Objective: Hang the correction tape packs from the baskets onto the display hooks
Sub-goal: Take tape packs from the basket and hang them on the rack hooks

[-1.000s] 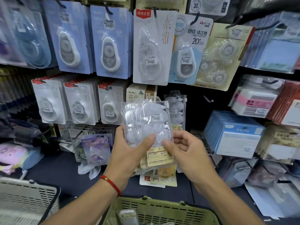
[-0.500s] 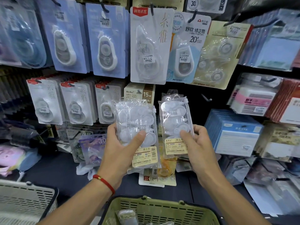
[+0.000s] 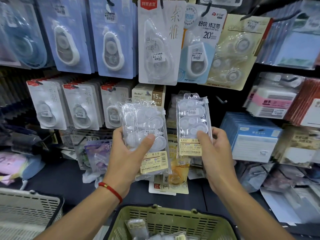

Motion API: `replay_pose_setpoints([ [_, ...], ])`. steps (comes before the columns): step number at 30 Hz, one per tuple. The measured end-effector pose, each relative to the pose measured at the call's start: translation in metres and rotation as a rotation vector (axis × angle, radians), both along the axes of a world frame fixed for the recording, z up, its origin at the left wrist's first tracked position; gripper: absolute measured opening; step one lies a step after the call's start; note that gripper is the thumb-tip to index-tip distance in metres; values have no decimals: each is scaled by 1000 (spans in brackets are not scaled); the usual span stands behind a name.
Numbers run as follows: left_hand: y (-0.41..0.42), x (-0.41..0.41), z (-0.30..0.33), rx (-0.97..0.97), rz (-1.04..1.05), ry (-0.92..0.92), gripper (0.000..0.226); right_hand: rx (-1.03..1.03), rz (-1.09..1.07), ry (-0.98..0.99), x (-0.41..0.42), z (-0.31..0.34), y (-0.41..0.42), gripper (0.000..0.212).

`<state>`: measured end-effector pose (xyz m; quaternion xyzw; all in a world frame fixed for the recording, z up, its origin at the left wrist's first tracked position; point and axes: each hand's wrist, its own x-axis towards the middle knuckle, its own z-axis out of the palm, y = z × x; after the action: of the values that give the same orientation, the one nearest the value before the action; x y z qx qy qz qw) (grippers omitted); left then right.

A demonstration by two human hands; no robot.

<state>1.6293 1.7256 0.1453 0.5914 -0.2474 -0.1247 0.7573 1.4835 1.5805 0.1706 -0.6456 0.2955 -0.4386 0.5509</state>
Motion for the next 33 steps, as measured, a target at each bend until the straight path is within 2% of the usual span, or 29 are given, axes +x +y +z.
replay_pose_setpoints([
  [4, 0, 0, 0, 4, 2, -5, 81, -4, 18, -19, -1, -1, -1, 17],
  [10, 2, 1, 1, 5, 5, -2, 81, 8, -23, -30, 3, -4, -1, 31],
  [13, 2, 1, 1, 8, 2, -6, 81, -38, 36, 106, 7, -9, -12, 36],
  [16, 2, 0, 1, 14, -1, -1, 79, -120, 27, 402, 5, -15, -27, 53],
  [18, 2, 0, 1, 17, -6, 13, 80, -231, 21, 512, 3, -17, -26, 48],
  [21, 1, -1, 2, 19, -3, 10, 84, -245, 222, 425, 3, -16, -8, 28],
  [23, 0, -3, 2, 21, 6, -8, 84, -219, 372, 353, 5, -13, 9, 39],
  [25, -1, -4, 1, 27, 3, -17, 83, -258, 395, 308, 9, -13, 22, 44],
  [27, -1, -5, 1, 32, -2, -22, 85, -255, 363, 261, 11, -13, 28, 34],
  [30, 1, -3, 2, 12, -22, -17, 95, -140, 381, 211, 12, -11, 30, 19],
  [33, 2, 1, 2, 4, -13, -22, 98, 10, 417, 158, 10, -11, 26, 22],
])
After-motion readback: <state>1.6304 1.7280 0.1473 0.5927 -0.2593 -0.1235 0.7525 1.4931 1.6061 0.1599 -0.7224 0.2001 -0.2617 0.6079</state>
